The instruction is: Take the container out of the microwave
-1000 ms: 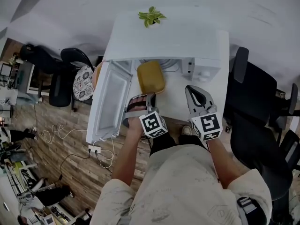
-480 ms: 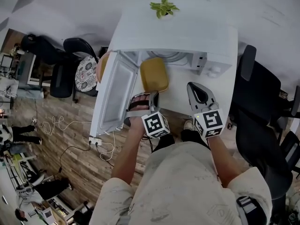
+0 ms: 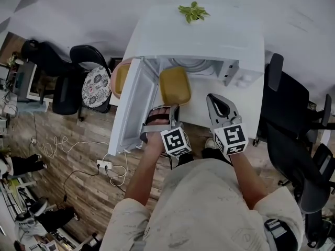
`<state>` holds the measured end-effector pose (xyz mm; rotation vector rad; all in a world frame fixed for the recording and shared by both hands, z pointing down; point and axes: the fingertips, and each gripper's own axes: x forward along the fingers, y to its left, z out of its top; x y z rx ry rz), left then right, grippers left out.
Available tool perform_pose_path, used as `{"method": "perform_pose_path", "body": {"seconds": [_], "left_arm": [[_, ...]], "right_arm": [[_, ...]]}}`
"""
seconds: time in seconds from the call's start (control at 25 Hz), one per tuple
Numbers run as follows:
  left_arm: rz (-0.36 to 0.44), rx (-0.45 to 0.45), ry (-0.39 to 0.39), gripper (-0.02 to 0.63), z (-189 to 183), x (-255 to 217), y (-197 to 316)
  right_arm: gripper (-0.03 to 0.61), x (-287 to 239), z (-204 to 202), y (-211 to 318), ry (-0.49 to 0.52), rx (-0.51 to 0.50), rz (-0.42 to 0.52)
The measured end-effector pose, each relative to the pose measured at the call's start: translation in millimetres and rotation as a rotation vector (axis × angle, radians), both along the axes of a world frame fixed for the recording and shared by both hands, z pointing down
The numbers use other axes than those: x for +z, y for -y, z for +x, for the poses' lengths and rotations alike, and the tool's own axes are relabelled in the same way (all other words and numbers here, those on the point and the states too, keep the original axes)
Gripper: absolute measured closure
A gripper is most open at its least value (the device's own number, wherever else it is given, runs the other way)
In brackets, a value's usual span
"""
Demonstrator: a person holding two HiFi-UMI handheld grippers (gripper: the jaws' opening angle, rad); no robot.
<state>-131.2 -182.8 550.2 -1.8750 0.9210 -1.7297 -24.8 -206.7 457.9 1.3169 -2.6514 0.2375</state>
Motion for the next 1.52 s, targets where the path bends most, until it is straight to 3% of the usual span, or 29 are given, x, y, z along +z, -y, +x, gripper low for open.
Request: {"method": "perform_pose_path", "body": {"seconds": [0.56,1.52], "left_arm": [[0.022,0.062,-0.004,0.588,-9.9,-5.5,-16.1],[0.095,0.158,0.03,0.586,5.7,-38.8,-21.6]], "right_arm": [[0.565,-9.2,-22.5,-17.9,-0.036,0.019,0.037],[0.563,-20.7,-8.4,-27.8,-0.074,0.084,0.119]]}}
